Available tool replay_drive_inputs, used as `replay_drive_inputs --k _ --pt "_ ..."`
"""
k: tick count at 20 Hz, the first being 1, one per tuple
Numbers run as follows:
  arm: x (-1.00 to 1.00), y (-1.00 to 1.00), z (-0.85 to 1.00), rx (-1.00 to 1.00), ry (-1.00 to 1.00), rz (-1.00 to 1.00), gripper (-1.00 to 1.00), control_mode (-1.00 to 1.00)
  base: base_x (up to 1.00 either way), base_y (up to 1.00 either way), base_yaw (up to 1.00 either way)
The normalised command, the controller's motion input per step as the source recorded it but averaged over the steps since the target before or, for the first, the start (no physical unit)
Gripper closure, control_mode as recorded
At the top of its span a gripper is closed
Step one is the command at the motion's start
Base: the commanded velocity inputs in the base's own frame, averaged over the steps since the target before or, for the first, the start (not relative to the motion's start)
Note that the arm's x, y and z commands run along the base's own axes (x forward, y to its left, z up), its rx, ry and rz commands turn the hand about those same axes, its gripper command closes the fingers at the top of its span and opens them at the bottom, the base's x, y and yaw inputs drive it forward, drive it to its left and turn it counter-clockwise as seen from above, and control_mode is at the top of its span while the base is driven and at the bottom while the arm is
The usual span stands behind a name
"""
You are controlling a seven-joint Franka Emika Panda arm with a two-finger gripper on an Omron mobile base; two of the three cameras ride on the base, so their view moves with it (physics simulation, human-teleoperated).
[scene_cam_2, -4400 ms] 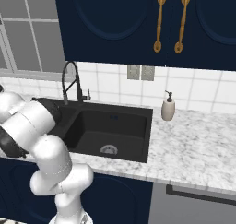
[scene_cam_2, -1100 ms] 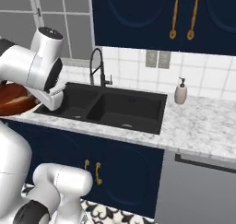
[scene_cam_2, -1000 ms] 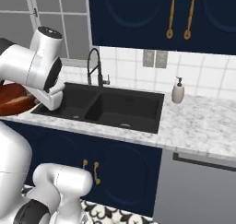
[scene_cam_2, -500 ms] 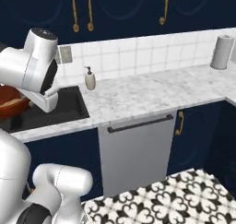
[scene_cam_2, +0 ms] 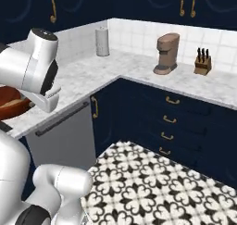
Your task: Pick the sweet potato from the sink and place it in the bowl. Then pick the bowl and place it in the microwave. Then close the microwave door and press the start button.
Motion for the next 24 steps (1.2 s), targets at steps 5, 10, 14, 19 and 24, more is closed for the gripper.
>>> replay_drive_inputs --k 5,10,14,19,24 --pt "0.0 0.0 0.0 0.0 0.0 0.0 1.0 1.0 0.0 0.0 -0.97" --pt "0.0 0.0 0.0 0.0 0.0 0.0 1.0 1.0 0.0 0.0 -0.99" --pt "0.0 0.0 0.0 0.0 0.0 0.0 1.0 1.0 0.0 0.0 -1.0" --pt "0.0 0.0 0.0 0.0 0.0 0.0 1.0 1.0 0.0 0.0 -1.0" --pt "0.0 0.0 0.0 0.0 0.0 0.0 1.0 1.0 0.0 -0.27 -0.87"
